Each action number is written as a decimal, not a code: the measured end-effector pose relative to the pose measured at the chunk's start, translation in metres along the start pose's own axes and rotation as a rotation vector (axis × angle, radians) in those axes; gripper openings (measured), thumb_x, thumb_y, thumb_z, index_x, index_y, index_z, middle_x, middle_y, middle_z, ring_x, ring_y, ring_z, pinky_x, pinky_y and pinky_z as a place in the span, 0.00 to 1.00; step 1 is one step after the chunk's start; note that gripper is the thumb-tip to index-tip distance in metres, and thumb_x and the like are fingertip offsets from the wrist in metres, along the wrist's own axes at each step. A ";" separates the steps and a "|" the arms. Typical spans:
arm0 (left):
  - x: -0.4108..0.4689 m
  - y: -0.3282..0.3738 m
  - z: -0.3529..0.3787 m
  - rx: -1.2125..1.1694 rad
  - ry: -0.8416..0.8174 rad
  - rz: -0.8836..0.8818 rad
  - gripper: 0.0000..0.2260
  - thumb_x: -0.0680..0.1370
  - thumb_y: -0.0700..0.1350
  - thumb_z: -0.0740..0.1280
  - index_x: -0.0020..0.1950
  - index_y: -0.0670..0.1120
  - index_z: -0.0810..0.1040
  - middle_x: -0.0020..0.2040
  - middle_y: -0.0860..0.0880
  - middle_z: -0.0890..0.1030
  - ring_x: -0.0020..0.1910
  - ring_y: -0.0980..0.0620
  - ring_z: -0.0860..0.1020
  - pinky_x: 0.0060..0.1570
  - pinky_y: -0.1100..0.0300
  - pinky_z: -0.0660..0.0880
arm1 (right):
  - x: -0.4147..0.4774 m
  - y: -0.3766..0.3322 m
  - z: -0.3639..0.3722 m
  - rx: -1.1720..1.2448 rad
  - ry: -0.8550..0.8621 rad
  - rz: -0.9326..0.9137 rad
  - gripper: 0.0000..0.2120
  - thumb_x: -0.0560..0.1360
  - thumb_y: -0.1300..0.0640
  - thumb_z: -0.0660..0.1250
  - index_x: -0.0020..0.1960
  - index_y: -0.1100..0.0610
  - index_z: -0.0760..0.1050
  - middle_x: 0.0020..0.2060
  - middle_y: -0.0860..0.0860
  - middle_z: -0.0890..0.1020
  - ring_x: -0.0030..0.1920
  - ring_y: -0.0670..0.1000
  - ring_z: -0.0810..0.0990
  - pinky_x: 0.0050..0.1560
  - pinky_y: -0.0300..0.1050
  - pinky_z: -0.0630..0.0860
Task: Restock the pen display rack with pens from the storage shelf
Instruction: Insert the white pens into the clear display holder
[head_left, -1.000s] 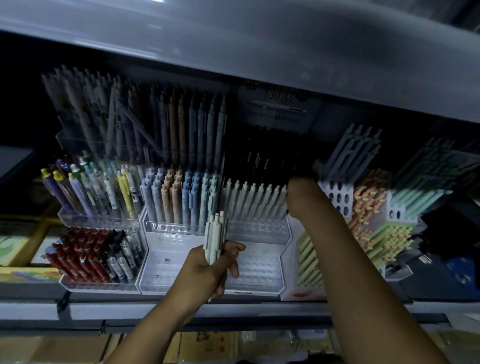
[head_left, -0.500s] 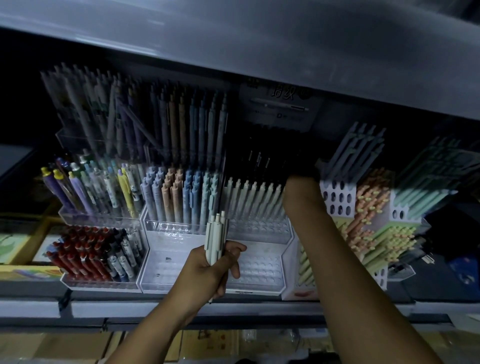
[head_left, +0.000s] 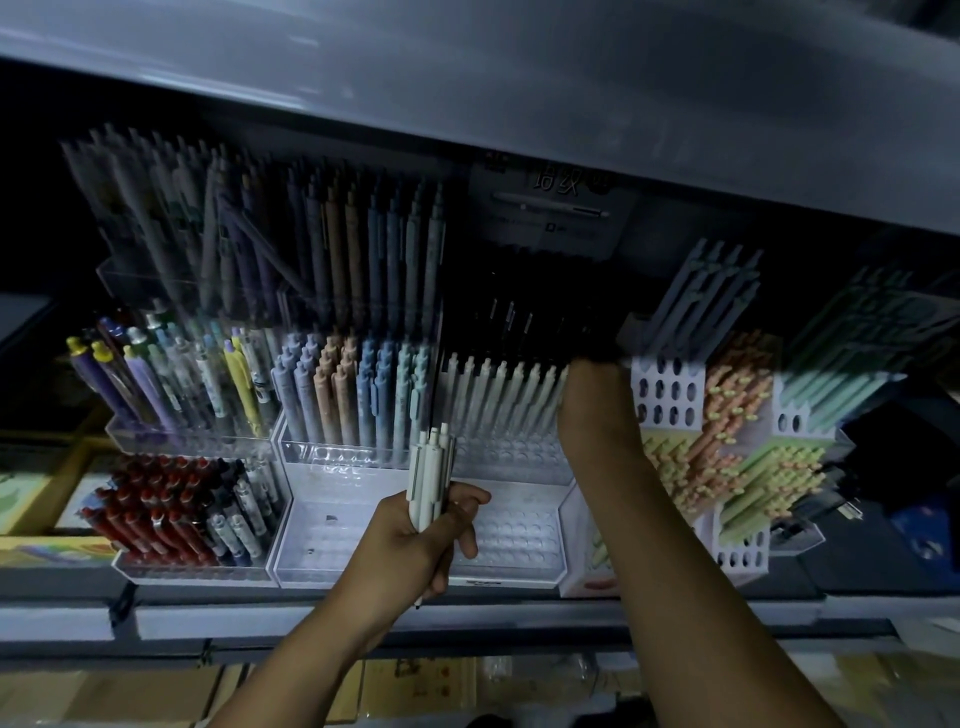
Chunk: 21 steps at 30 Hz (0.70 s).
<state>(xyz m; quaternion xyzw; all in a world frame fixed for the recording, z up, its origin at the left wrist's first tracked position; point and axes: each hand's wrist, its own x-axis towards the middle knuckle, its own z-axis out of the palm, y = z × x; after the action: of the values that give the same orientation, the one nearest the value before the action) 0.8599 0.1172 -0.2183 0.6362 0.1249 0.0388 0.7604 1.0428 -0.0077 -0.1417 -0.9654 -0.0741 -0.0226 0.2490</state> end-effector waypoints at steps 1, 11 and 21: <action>-0.001 0.000 0.000 -0.005 0.001 -0.003 0.08 0.84 0.43 0.65 0.57 0.43 0.83 0.33 0.44 0.80 0.21 0.51 0.68 0.25 0.61 0.66 | 0.002 0.001 0.001 0.019 -0.007 -0.001 0.18 0.83 0.69 0.56 0.37 0.55 0.66 0.34 0.53 0.70 0.39 0.52 0.74 0.38 0.44 0.69; -0.001 -0.002 -0.004 -0.004 0.020 -0.004 0.08 0.84 0.44 0.65 0.57 0.44 0.83 0.35 0.44 0.81 0.22 0.50 0.69 0.25 0.60 0.66 | -0.034 0.026 0.013 -0.151 0.032 -0.188 0.41 0.78 0.69 0.64 0.82 0.60 0.43 0.40 0.59 0.76 0.38 0.56 0.75 0.33 0.45 0.67; -0.002 -0.001 -0.001 -0.018 0.044 -0.024 0.08 0.84 0.42 0.65 0.55 0.43 0.84 0.34 0.43 0.81 0.21 0.50 0.69 0.26 0.60 0.66 | -0.046 0.039 0.030 -0.040 0.014 -0.227 0.42 0.81 0.62 0.63 0.83 0.48 0.39 0.58 0.67 0.75 0.31 0.49 0.72 0.27 0.40 0.65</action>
<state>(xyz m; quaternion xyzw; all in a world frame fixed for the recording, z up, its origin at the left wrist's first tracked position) 0.8571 0.1177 -0.2196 0.6267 0.1489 0.0449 0.7636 1.0038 -0.0329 -0.1906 -0.9554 -0.1808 -0.0590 0.2259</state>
